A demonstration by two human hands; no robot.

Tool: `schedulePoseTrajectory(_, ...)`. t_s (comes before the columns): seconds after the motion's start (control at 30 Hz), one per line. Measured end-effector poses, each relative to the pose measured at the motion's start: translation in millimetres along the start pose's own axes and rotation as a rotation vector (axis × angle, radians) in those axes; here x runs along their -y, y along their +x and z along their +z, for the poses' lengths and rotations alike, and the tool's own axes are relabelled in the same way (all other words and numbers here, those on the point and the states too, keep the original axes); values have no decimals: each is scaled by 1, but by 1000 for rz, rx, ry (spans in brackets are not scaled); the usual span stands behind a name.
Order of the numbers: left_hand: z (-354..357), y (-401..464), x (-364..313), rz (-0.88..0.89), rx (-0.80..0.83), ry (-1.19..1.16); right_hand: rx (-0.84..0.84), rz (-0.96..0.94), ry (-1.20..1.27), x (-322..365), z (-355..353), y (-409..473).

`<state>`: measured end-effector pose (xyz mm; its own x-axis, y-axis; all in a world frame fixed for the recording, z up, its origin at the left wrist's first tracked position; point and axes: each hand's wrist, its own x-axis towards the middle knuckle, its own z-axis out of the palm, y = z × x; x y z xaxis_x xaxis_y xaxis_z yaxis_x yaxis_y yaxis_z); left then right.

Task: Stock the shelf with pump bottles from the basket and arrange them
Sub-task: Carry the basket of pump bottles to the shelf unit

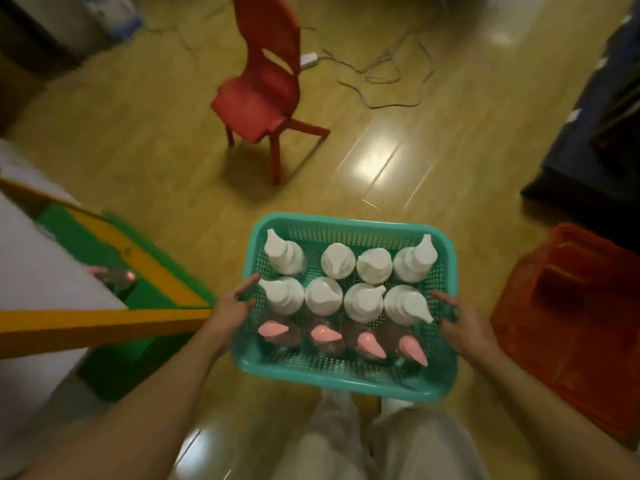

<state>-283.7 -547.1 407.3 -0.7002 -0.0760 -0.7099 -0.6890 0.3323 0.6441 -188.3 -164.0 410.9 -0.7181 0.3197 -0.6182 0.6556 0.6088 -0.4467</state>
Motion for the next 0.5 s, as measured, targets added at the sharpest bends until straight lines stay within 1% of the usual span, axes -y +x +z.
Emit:
schedulePoseTrajectory(0.07,-18,6,-2,-51,-59,-97,51,-64,-26,35,-5,30)
schedulePoseTrajectory(0.2,-38,8,-8,-149,-271,-233,173,-200,-110,112,-19,96)
schedulePoseTrajectory(0.27,-39,9,-10,-208,-357,-364,265,-291,-169,154,-22,132)
schedulePoseTrajectory(0.37,-37,4,-18,-286,-498,-546,364,-425,-293,216,-25,175)
schedulePoseTrajectory(0.5,-37,-3,-27,-306,-644,-765,452,-609,-493,291,-10,216)
